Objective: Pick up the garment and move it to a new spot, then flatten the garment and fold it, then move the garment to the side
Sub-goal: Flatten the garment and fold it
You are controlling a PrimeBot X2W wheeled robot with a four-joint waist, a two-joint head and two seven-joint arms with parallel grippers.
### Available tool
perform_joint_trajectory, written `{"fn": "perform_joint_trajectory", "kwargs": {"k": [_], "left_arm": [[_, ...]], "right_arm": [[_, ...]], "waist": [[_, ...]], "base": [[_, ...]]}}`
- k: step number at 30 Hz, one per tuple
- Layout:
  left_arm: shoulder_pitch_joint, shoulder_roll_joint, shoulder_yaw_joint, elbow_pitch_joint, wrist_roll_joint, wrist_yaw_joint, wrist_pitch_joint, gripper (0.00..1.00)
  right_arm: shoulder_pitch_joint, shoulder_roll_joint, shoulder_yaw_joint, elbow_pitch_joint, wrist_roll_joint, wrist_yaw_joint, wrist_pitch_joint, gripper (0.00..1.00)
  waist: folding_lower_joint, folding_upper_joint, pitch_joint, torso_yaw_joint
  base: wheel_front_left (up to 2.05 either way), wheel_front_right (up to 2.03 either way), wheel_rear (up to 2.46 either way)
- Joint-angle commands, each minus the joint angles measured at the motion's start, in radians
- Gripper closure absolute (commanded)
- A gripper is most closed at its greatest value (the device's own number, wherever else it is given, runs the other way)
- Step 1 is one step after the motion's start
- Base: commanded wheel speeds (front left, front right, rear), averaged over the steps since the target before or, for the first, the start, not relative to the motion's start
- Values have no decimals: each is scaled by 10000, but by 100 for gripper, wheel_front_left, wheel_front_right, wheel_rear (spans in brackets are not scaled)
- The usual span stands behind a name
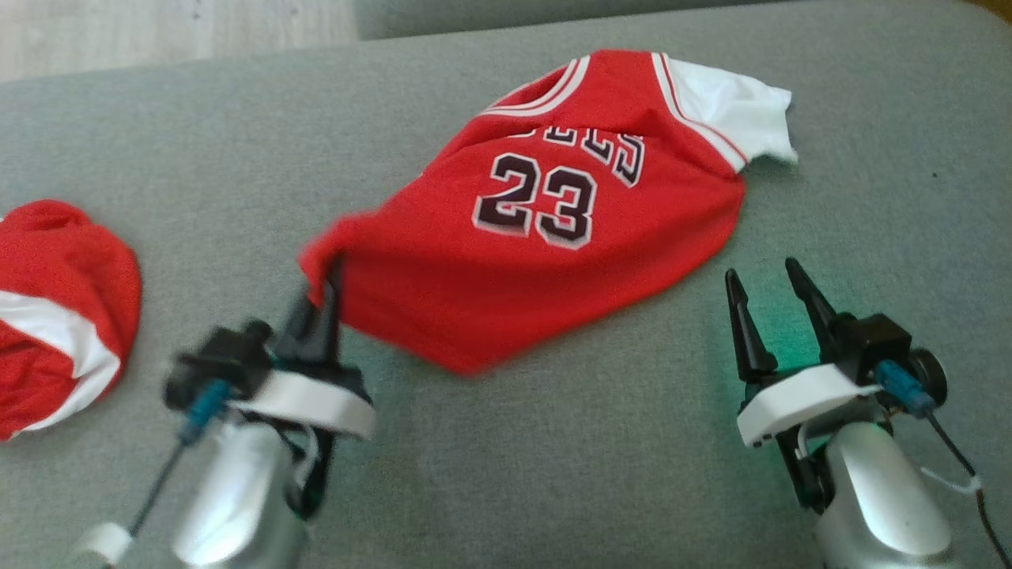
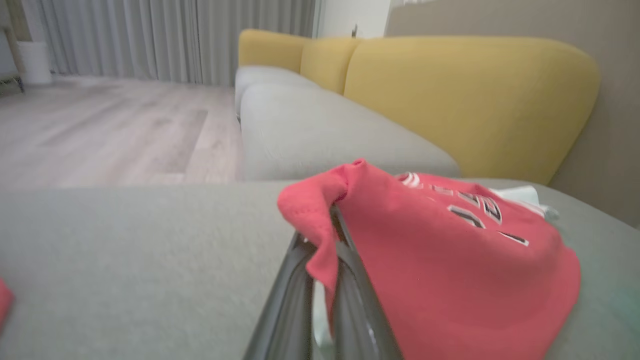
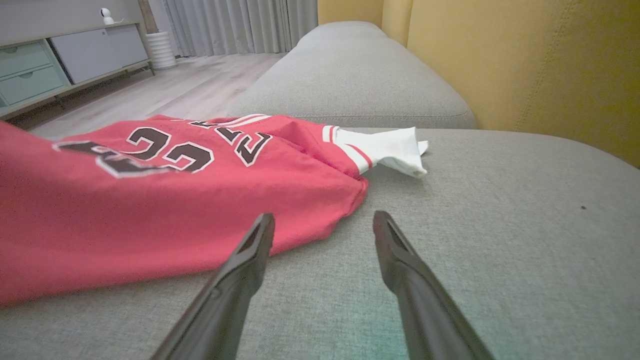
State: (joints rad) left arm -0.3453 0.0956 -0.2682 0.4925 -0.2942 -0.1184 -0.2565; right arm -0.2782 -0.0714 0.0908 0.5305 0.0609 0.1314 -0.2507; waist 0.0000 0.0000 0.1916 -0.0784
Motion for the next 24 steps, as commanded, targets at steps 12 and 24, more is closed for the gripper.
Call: {"fn": "perform_joint_trajectory", "kwargs": {"k": [12,24], "left_arm": [[-2631,1998,1179,136,384,-62,285,100],[-4954,2734,1592,2485,404,442,445,0]], "right_arm": [[-141,196,603,-276,336,-7,-110,0],[-491,210,886,-324,581,-7,-110,0]], "waist": [[0,0,212,31],[0,0,961,-522]], "base": [[0,0,0],[0,0,0]]}}
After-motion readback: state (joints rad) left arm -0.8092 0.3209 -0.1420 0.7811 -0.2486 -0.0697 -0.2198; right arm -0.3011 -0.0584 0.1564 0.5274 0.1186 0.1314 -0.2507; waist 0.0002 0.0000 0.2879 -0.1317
